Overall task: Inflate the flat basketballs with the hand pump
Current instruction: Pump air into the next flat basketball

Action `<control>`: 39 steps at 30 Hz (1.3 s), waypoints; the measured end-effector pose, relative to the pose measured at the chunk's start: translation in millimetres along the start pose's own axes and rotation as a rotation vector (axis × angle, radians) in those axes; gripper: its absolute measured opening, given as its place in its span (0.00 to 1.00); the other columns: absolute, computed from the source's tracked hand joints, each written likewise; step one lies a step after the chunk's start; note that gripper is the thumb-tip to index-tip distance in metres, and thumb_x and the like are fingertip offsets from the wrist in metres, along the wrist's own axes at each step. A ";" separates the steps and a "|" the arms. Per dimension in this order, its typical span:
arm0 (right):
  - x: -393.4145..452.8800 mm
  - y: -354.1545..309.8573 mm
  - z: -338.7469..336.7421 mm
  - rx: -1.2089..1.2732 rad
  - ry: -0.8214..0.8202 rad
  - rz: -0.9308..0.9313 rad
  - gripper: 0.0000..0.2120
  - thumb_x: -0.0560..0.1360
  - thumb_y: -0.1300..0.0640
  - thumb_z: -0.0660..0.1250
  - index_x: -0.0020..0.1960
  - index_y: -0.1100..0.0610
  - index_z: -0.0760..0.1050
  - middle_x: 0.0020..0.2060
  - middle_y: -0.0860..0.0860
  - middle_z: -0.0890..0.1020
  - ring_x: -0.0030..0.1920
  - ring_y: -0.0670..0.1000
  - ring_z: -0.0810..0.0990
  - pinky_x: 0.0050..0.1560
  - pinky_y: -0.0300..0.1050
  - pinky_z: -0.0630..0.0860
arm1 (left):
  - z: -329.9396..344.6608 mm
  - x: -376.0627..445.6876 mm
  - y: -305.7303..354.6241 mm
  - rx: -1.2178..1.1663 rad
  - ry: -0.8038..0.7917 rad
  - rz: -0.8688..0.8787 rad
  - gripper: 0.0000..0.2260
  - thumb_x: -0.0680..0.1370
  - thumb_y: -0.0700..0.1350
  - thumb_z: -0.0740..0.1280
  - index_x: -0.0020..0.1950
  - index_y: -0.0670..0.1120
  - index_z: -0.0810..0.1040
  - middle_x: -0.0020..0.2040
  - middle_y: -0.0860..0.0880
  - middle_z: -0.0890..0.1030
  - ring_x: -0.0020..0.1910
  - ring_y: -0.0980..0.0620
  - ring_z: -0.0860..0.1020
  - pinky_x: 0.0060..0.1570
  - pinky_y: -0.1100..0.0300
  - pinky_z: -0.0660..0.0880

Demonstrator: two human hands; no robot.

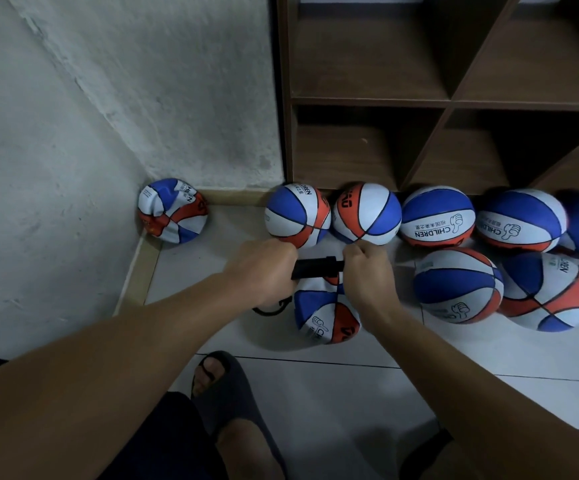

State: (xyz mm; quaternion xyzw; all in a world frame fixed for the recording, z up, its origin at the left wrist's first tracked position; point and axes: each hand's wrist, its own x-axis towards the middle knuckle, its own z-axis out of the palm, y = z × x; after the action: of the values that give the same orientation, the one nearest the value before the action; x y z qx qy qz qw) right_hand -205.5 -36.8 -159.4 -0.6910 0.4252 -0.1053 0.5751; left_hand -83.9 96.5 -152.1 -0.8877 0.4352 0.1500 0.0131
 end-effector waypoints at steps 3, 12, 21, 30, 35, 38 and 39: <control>-0.5 2.1 3.4 -0.010 -0.018 -0.007 0.11 0.81 0.60 0.58 0.39 0.56 0.66 0.34 0.54 0.69 0.35 0.51 0.67 0.36 0.51 0.65 | -3.1 -0.2 2.4 0.021 0.002 0.023 0.14 0.81 0.50 0.71 0.39 0.49 0.73 0.33 0.51 0.75 0.29 0.53 0.72 0.28 0.59 0.62; 16.4 3.5 -30.5 -0.069 -0.037 0.099 0.11 0.82 0.60 0.59 0.41 0.58 0.72 0.33 0.52 0.71 0.33 0.51 0.68 0.34 0.46 0.65 | -5.6 5.2 -15.1 0.028 0.014 0.048 0.09 0.80 0.50 0.71 0.42 0.49 0.78 0.34 0.52 0.76 0.30 0.56 0.72 0.28 0.60 0.61; 21.5 5.9 -48.0 0.025 0.158 0.133 0.12 0.75 0.57 0.58 0.47 0.67 0.71 0.37 0.62 0.71 0.40 0.55 0.68 0.37 0.59 0.68 | -5.8 11.0 -21.3 0.012 0.004 0.027 0.10 0.81 0.49 0.71 0.41 0.51 0.76 0.36 0.52 0.78 0.32 0.53 0.75 0.29 0.58 0.63; 10.0 10.4 -12.2 0.010 0.027 0.056 0.11 0.80 0.62 0.57 0.39 0.57 0.67 0.28 0.49 0.68 0.30 0.48 0.67 0.30 0.44 0.65 | 5.4 8.0 -5.7 0.014 0.017 0.034 0.14 0.79 0.47 0.73 0.37 0.50 0.72 0.33 0.51 0.76 0.30 0.53 0.74 0.28 0.59 0.63; 3.6 18.3 0.8 0.007 -0.022 0.086 0.12 0.82 0.59 0.57 0.40 0.55 0.67 0.30 0.50 0.67 0.31 0.48 0.65 0.32 0.47 0.64 | 7.4 5.6 -1.6 0.056 0.000 0.068 0.09 0.79 0.47 0.73 0.40 0.48 0.78 0.33 0.50 0.78 0.30 0.51 0.76 0.28 0.60 0.66; 4.6 18.1 0.7 -0.004 -0.028 0.055 0.12 0.81 0.58 0.58 0.39 0.55 0.67 0.30 0.50 0.68 0.32 0.50 0.66 0.34 0.49 0.64 | 5.5 4.0 -0.3 0.074 0.006 0.079 0.08 0.79 0.47 0.73 0.42 0.47 0.80 0.34 0.50 0.79 0.30 0.52 0.76 0.28 0.60 0.65; 5.9 17.6 -0.4 -0.007 -0.036 0.044 0.12 0.81 0.58 0.58 0.38 0.55 0.67 0.29 0.49 0.68 0.32 0.49 0.66 0.34 0.48 0.64 | 4.1 4.0 -0.2 0.074 0.011 0.080 0.08 0.79 0.47 0.73 0.42 0.47 0.79 0.34 0.50 0.79 0.30 0.52 0.76 0.28 0.60 0.65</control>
State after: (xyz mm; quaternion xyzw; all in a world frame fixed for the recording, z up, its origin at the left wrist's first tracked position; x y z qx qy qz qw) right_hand -210.3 -40.8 -176.9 -0.6851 0.4303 -0.0789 0.5824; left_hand -82.4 94.2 -157.2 -0.8693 0.4755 0.1295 0.0374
